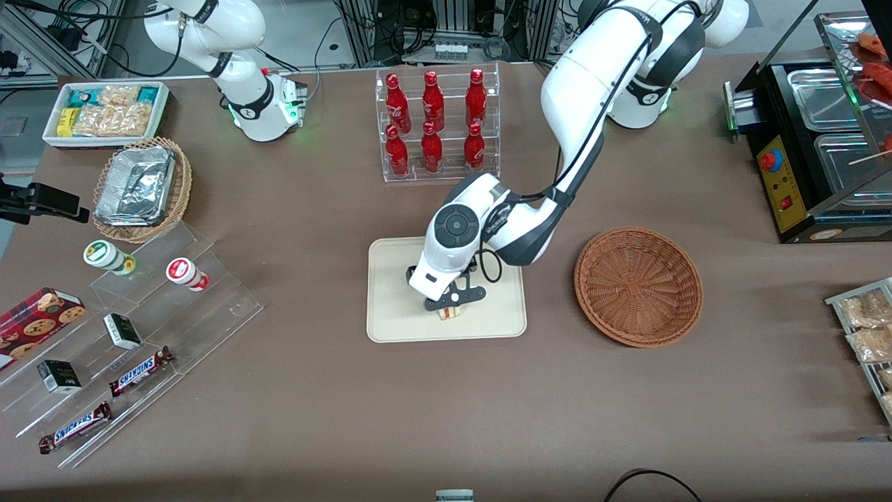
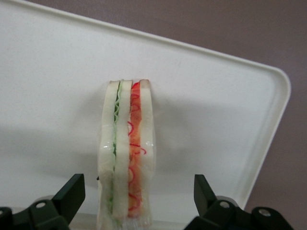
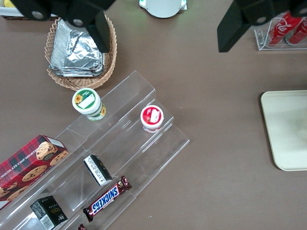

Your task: Place sandwich from basket to tray

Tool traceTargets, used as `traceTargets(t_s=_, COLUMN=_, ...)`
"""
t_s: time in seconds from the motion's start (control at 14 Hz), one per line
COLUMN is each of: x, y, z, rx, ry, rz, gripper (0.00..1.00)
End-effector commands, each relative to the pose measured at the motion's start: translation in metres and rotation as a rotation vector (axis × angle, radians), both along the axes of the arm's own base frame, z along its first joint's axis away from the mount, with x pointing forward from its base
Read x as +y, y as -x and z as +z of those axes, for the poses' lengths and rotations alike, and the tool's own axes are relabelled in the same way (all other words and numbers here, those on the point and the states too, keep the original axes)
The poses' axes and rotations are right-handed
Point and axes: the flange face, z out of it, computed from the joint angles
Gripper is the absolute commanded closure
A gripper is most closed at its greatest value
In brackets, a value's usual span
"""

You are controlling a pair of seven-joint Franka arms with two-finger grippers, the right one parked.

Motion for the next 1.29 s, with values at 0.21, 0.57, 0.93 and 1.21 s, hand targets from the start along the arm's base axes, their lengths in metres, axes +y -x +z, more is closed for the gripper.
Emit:
traceTargets(t_s=0.21, x=0.013, y=-0.002, z=0.078, rx=-0.024, ry=-0.005, rz=0.035, gripper=0.00)
traceTargets(t_s=0.57, x=0.107, y=-0.039, z=0.132, rx=0.011, ry=-0.075, rz=0.101, gripper=0.00)
traceTargets(t_s=0.93, x=0.213, y=-0.045, z=0.160, rx=0.006, ry=-0.092, rz=0.027, gripper=0.00)
traceTargets(t_s=1.21, x=0.299, y=-0.041, z=0.182, rx=-0.004, ry=-0.093, rz=-0.090, gripper=0.00)
